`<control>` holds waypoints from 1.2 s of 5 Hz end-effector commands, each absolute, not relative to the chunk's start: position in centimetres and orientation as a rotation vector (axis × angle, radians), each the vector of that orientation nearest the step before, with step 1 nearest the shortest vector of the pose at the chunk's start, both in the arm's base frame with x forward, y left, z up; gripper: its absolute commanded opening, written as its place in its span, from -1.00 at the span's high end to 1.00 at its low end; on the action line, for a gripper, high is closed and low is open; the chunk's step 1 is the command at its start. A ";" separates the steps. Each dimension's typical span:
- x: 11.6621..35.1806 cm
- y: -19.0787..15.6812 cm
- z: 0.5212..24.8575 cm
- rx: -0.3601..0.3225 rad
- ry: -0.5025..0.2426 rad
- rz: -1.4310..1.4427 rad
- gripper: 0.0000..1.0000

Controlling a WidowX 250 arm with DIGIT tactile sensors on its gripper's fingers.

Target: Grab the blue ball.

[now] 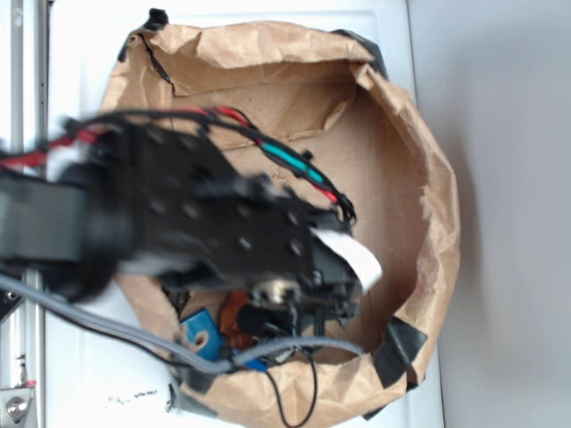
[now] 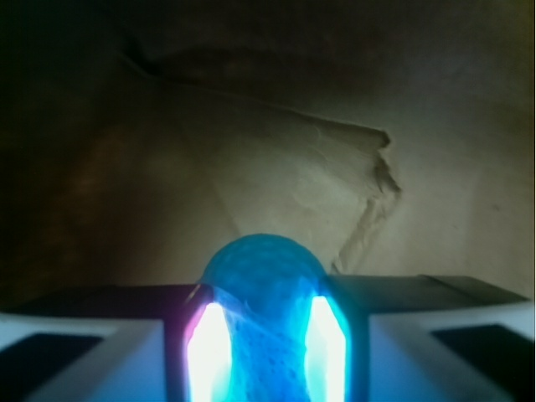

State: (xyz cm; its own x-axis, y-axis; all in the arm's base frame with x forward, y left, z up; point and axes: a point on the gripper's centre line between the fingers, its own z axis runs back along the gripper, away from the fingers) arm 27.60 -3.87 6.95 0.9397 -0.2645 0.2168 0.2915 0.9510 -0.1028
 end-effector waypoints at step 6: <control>24.6 4.6 16.3 -0.151 -0.064 -0.004 1.00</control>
